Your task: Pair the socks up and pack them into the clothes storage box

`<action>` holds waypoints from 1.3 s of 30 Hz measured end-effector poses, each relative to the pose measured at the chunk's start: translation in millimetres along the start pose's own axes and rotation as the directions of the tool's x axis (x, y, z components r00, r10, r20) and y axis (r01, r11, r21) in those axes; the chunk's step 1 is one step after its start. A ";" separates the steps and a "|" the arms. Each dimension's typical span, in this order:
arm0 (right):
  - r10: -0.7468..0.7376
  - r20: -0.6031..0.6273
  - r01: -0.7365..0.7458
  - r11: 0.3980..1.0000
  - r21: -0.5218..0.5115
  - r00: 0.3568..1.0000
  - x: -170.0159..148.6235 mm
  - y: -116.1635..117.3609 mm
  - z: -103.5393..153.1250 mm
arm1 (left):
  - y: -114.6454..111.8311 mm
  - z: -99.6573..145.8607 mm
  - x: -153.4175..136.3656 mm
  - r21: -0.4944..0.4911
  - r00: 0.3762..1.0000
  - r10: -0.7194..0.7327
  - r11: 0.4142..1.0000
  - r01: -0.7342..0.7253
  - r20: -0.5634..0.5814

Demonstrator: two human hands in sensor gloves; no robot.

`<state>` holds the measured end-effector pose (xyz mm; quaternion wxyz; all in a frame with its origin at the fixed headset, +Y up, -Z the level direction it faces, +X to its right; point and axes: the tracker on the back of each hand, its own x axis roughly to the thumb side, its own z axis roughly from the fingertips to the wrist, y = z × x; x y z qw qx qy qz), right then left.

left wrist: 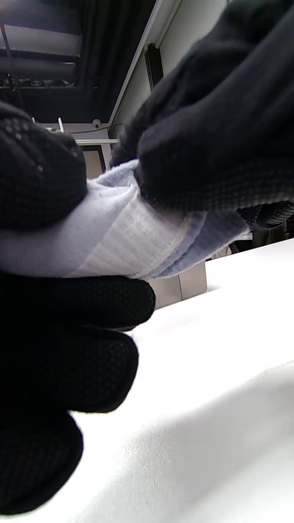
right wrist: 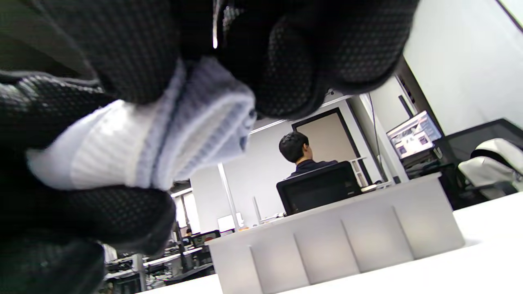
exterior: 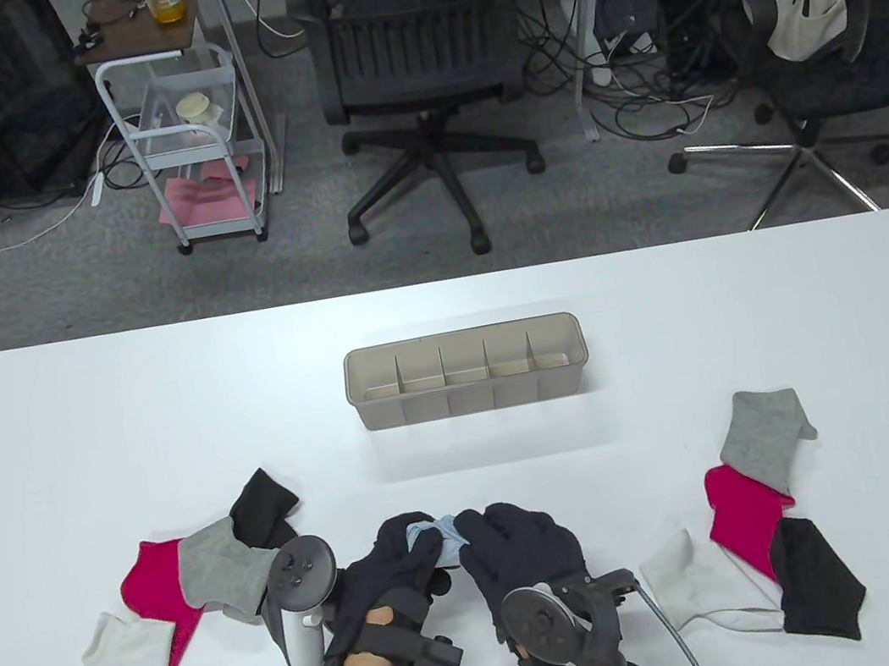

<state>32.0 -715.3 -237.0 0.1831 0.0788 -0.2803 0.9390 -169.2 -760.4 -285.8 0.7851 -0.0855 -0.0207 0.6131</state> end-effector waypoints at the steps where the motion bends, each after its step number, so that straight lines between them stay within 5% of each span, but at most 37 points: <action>1: 0.037 0.009 -0.036 0.999 -0.007 0.999 1.8 -0.3 -0.3 | -0.8 0.3 1.8 0.004 1.000 0.000 1.000 0.000 0.017; 7: 0.094 -0.030 -0.093 0.996 0.011 0.995 0.2 1.6 -5.7 | -1.4 5.3 15.5 0.052 0.989 -0.066 0.997 0.059 0.133; 12: -0.117 -0.295 0.163 0.977 0.139 0.948 -27.1 6.0 -12.2 | 0.4 9.9 30.4 0.047 0.958 -0.183 0.983 0.177 0.220; 15: -0.236 -0.465 0.357 0.914 0.191 0.853 -52.4 12.8 -13.5 | 0.6 10.9 38.3 -0.015 0.940 -0.157 0.985 0.169 0.303; 22: -0.478 -0.648 0.758 0.603 0.248 0.593 -72.6 29.4 -9.7 | -7.9 0.8 27.5 -0.304 0.907 0.209 0.948 -0.096 0.367; 25: -0.598 -0.688 0.911 0.306 0.278 0.411 -72.0 38.5 -8.0 | -2.5 -4.3 15.0 -0.334 0.869 0.412 0.888 -0.315 0.276; 27: -0.588 -0.726 0.934 0.209 0.289 0.356 -72.2 41.7 -4.2 | 1.4 -6.5 8.3 -0.283 0.863 0.460 0.873 -0.397 0.208; 31: -0.629 -0.648 0.901 0.345 0.263 0.430 -72.9 33.3 -5.4 | 11.5 -11.0 -2.4 -0.191 0.907 0.386 0.916 -0.353 0.171; 33: -0.673 -0.559 0.865 0.462 0.193 0.484 -73.2 23.4 -7.2 | 15.9 -12.1 -9.1 -0.117 0.914 0.384 0.921 -0.371 0.132; 36: -0.714 -0.526 0.876 0.459 0.145 0.462 -67.2 17.9 -8.0 | 16.5 -13.1 -12.5 -0.130 0.910 0.397 0.915 -0.382 0.118; 38: -0.687 -0.507 0.851 0.463 0.246 0.521 -58.9 19.1 -7.0 | 11.8 -13.0 -12.5 -0.163 0.906 0.409 0.907 -0.389 0.110; 39: -0.664 -0.472 0.812 0.513 0.278 0.581 -53.2 20.0 -6.4 | 7.2 -12.4 -12.3 -0.188 0.906 0.411 0.902 -0.388 0.099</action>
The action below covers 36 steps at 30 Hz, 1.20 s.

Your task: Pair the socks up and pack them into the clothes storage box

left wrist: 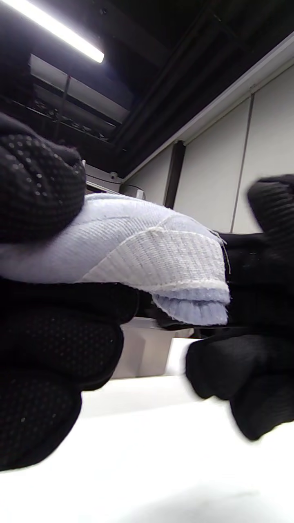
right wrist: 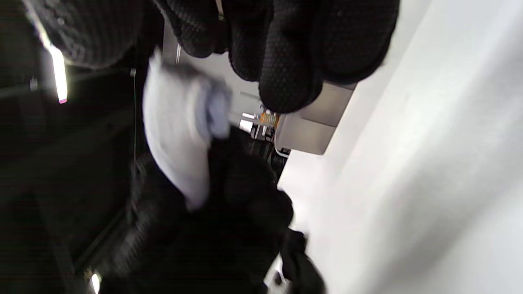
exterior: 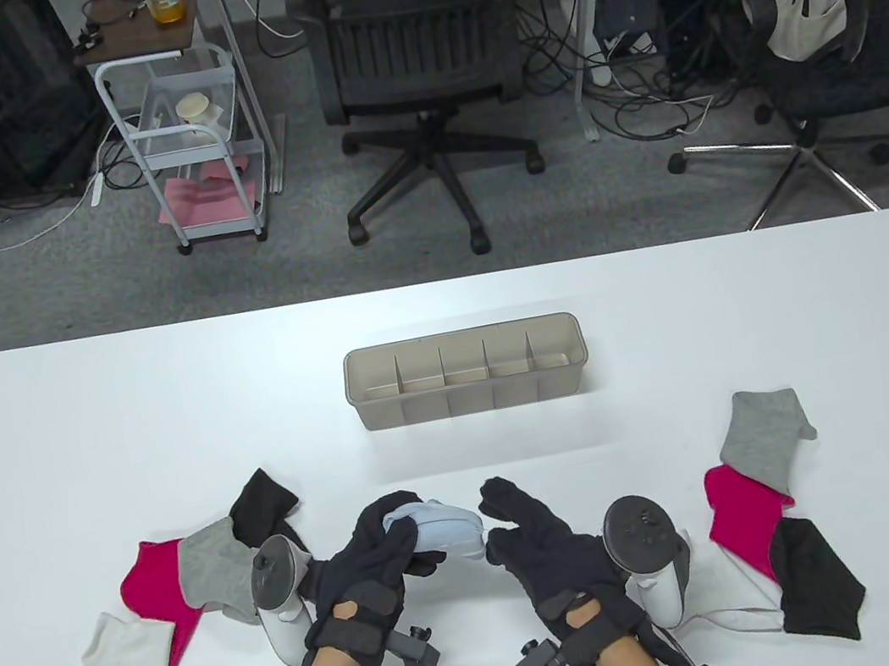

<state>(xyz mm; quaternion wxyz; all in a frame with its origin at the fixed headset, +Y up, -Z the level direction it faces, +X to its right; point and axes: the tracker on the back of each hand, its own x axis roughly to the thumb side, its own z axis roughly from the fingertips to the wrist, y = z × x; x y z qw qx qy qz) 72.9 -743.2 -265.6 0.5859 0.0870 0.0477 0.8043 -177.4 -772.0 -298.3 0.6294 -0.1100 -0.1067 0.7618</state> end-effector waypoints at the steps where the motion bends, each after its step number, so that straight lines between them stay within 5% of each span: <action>1: 0.046 0.020 -0.046 0.999 -0.009 0.999 2.2 2.9 0.7 | -3.0 0.2 -1.3 -0.014 1.000 -0.002 1.000 0.002 -0.008; 4: 0.217 0.116 -0.195 0.965 -0.173 0.969 11.8 6.2 3.9 | -11.3 2.2 -8.9 -0.053 0.995 -0.044 0.998 0.040 -0.085; 11: 0.308 0.113 -0.278 0.934 -0.223 0.945 17.1 -2.5 3.0 | -11.8 2.2 -5.6 -0.059 0.944 -0.308 0.951 0.302 -0.123; 14: 0.320 0.079 -0.291 0.921 -0.261 0.944 26.0 -17.0 -2.9 | -15.8 3.2 8.8 -0.011 0.867 -0.497 0.868 0.497 -0.049; 19: 0.298 0.038 -0.275 0.917 -0.290 0.954 47.6 -51.5 -19.8 | -21.9 5.0 16.7 -0.090 0.763 -0.647 0.760 0.644 -0.008; 28: 0.418 -0.130 -0.430 0.787 -0.443 0.899 118.3 -125.6 -69.9 | -27.1 7.7 22.5 -0.114 0.722 -0.690 0.715 0.690 0.047; 36: 0.493 -0.281 -0.566 0.673 -0.476 0.823 121.0 -144.1 -124.5 | -26.7 8.0 21.5 -0.111 0.710 -0.702 0.702 0.703 0.055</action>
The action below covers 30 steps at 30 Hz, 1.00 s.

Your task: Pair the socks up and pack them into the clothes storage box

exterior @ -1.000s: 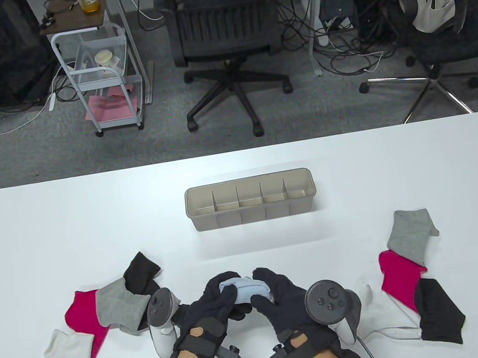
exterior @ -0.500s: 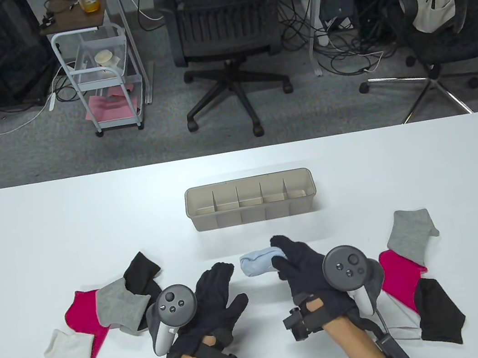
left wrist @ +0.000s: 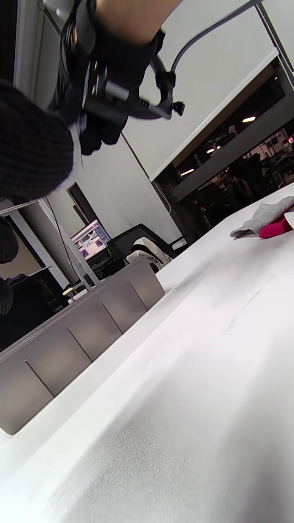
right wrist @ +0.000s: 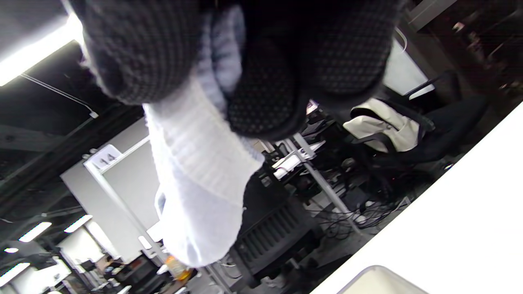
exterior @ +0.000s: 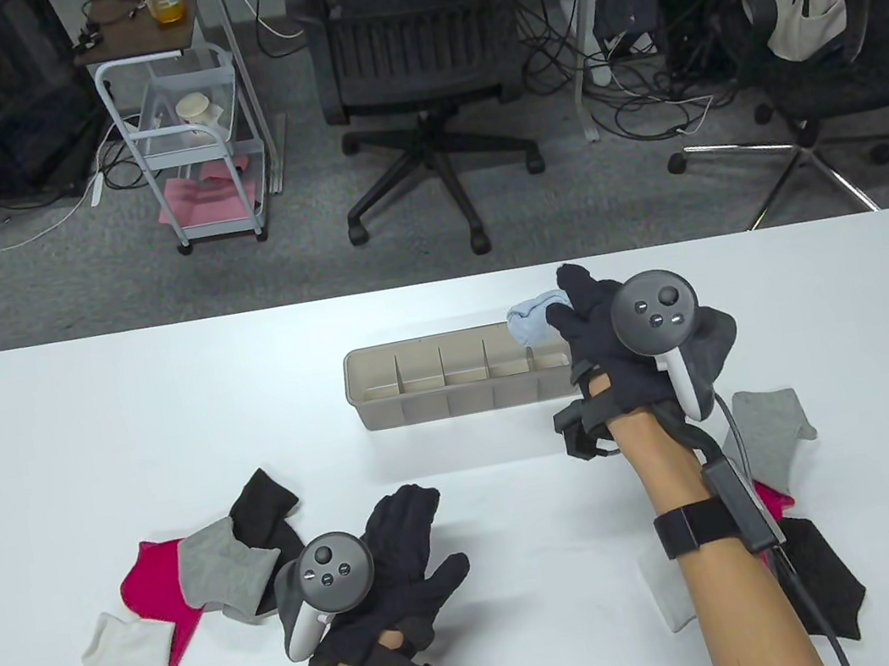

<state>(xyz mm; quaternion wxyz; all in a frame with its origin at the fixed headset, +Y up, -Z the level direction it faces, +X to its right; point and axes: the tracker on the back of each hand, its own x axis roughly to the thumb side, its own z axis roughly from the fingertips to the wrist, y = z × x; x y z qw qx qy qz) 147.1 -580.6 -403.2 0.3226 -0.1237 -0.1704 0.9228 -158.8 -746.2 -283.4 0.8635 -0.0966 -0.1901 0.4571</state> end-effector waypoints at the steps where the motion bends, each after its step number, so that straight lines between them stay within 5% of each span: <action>1: 0.026 -0.005 -0.026 1.000 -0.006 1.000 -1.2 6.2 -5.6 | -0.1 0.1 0.0 0.001 1.000 -0.002 1.000 0.002 0.000; 14: 0.349 -0.072 -0.346 0.937 0.047 0.934 -37.8 93.9 -35.4 | -3.9 2.2 1.0 -0.015 0.999 -0.052 0.999 0.052 -0.009; 30: 0.437 -0.120 -0.420 0.896 0.144 0.891 -63.7 129.9 -38.1 | -5.2 2.7 1.7 -0.026 0.997 -0.070 0.997 0.069 -0.029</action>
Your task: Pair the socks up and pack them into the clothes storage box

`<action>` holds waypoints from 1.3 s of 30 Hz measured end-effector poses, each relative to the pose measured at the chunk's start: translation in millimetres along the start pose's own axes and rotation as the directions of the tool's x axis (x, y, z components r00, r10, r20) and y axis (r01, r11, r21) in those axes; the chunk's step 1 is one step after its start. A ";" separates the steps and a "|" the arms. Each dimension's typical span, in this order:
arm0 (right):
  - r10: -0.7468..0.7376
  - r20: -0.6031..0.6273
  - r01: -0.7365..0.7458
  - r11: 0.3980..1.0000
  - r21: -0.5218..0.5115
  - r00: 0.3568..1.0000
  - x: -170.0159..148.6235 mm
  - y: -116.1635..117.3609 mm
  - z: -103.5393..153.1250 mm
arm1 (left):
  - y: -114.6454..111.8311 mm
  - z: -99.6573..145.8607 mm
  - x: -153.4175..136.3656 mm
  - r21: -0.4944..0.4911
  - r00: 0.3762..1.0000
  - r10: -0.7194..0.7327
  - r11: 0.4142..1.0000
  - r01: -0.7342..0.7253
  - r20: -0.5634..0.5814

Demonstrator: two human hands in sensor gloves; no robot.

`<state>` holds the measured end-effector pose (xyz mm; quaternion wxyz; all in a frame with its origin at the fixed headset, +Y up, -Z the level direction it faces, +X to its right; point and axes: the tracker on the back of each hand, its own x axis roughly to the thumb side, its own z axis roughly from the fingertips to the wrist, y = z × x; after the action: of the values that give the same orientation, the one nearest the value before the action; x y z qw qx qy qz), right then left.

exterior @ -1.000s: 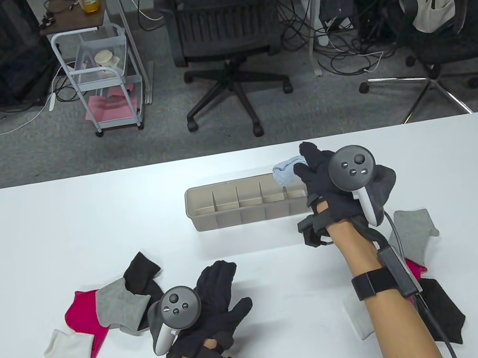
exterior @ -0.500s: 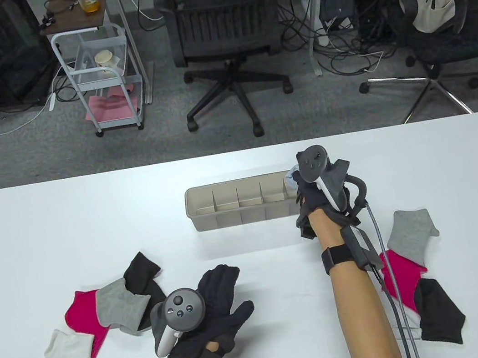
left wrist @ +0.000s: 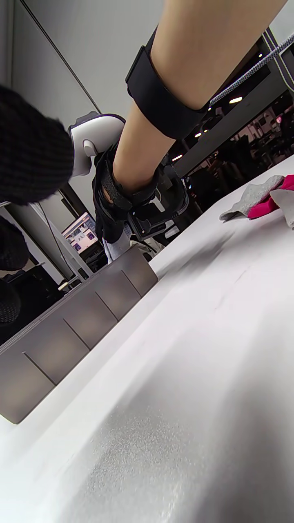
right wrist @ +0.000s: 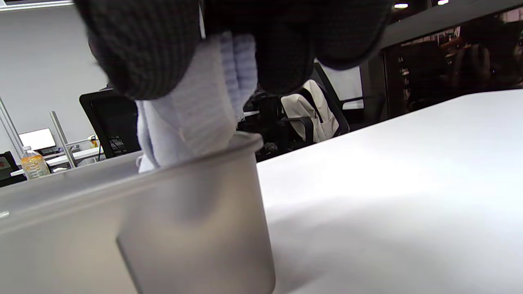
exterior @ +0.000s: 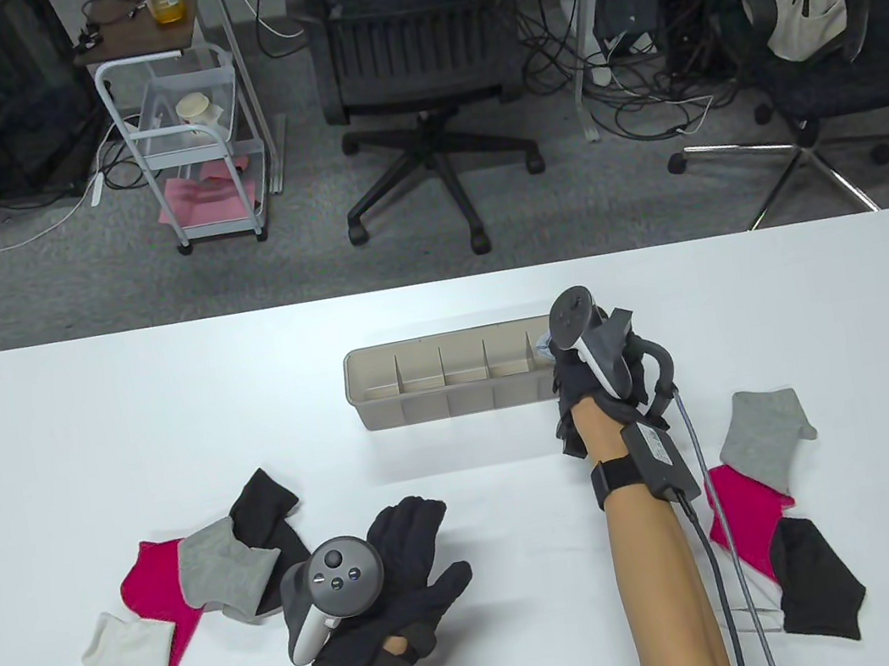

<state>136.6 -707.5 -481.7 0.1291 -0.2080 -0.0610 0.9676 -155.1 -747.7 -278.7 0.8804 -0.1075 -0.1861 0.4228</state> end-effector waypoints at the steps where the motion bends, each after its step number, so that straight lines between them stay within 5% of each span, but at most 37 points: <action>1: -0.004 0.003 0.004 1.000 -0.003 1.000 -0.5 0.2 -0.4 | -0.1 -0.1 0.1 0.000 1.000 0.000 1.000 0.000 0.000; 8: -0.045 0.010 0.045 0.999 -0.001 0.999 -4.4 -7.9 -0.6 | -0.5 -0.8 0.3 -0.008 1.000 0.007 1.000 -0.007 -0.007; 14: -0.090 0.038 0.091 0.996 -0.016 0.995 -12.6 -37.7 -0.9 | 1.5 -0.3 0.8 -0.001 1.000 0.020 1.000 -0.020 -0.004; 27: -0.040 0.061 0.047 0.991 -0.127 0.997 -102.8 -120.4 -10.6 | 1.6 1.0 5.6 0.007 1.000 0.021 1.000 -0.021 0.014; 33: -0.025 -0.014 0.023 0.992 -0.127 1.000 -160.2 -120.3 -22.0 | 0.5 1.5 6.8 0.006 1.000 0.017 1.000 -0.017 0.013; 39: 0.000 -0.107 -0.010 0.996 -0.089 0.994 -216.2 -95.6 -32.4 | 2.0 1.9 4.8 0.018 1.000 0.017 1.000 -0.017 0.003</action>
<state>361.9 -673.2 -411.0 0.1202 -0.2654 -0.0968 0.9517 -154.5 -742.6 -276.6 0.8773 -0.1007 -0.1828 0.4321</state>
